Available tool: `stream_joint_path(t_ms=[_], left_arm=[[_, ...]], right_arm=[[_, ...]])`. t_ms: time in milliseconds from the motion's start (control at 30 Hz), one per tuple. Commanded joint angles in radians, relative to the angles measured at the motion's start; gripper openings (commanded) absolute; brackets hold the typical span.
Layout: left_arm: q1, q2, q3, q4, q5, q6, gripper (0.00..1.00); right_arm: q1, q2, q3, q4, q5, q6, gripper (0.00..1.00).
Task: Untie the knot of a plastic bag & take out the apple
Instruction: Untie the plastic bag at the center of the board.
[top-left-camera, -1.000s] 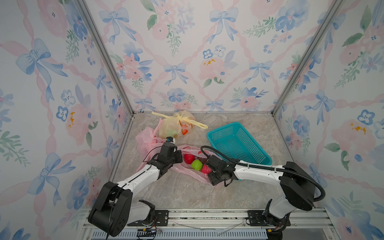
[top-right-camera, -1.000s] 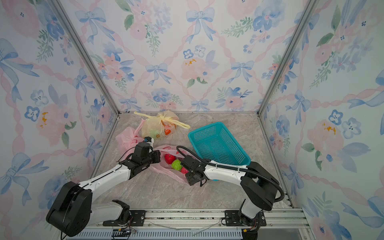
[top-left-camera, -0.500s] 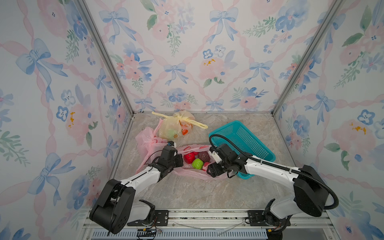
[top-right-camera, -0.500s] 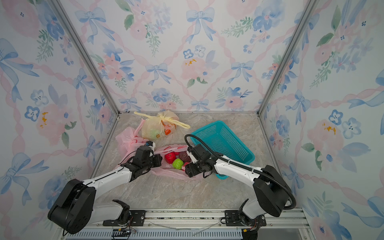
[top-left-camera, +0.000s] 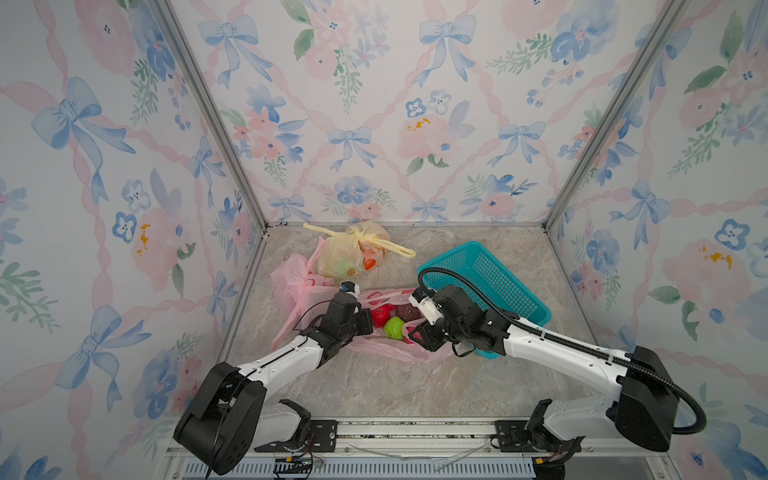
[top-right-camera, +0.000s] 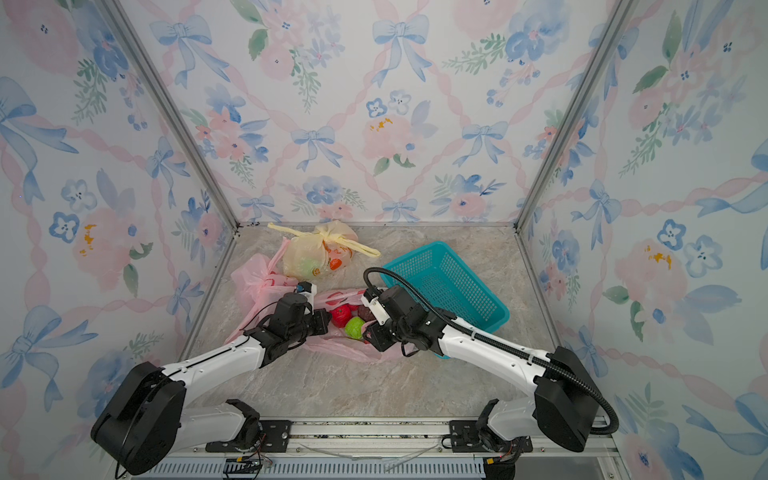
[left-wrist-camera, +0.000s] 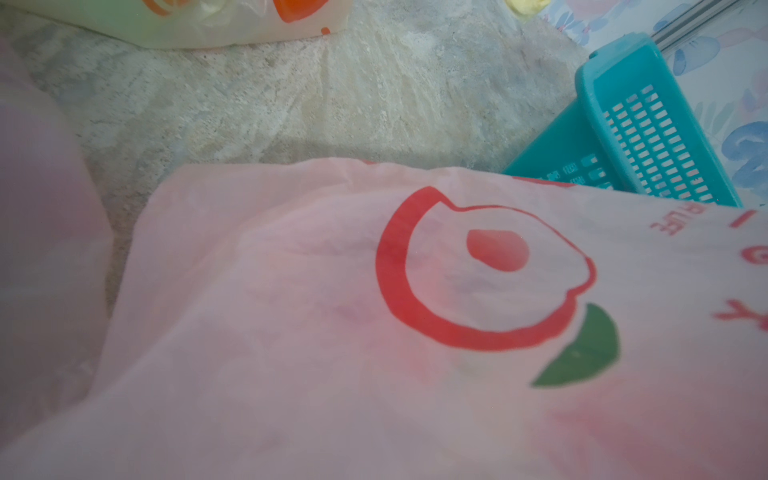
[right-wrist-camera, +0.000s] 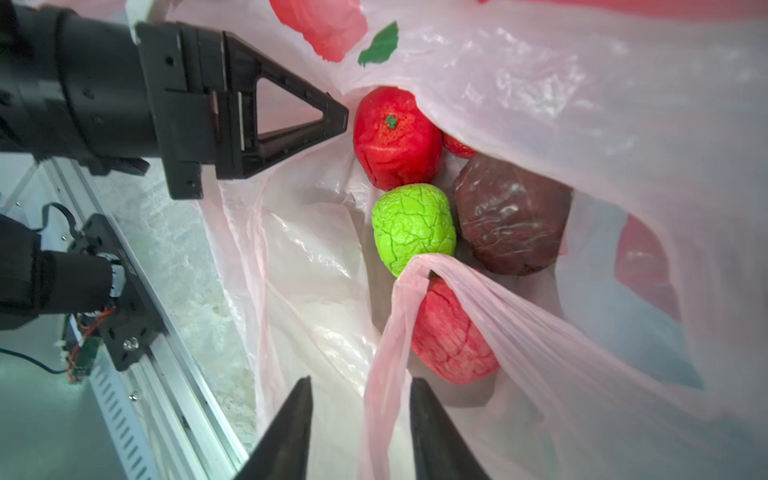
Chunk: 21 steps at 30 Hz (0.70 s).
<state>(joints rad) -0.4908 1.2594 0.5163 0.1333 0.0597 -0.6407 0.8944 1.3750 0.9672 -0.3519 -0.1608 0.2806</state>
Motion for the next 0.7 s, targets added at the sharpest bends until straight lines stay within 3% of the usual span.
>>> stream_joint_path(t_ms=[0,133,333,667], left_arm=[[-0.006,-0.012,0.012,0.015,-0.023,-0.015,0.08],[-0.006,-0.010,0.002,0.015,-0.019,-0.018,0.08],[-0.007,-0.018,-0.020,0.019,-0.031,-0.022,0.08],[-0.007,-0.003,-0.047,0.037,-0.045,-0.025,0.08]], right_arm=[[0.044,0.047,0.033,-0.043,0.055,0.040,0.35],[0.065,0.106,0.025,-0.128,0.109,0.125,0.24],[0.069,0.110,-0.060,-0.228,0.219,0.247,0.21],[0.046,0.167,-0.140,-0.226,0.185,0.282,0.19]])
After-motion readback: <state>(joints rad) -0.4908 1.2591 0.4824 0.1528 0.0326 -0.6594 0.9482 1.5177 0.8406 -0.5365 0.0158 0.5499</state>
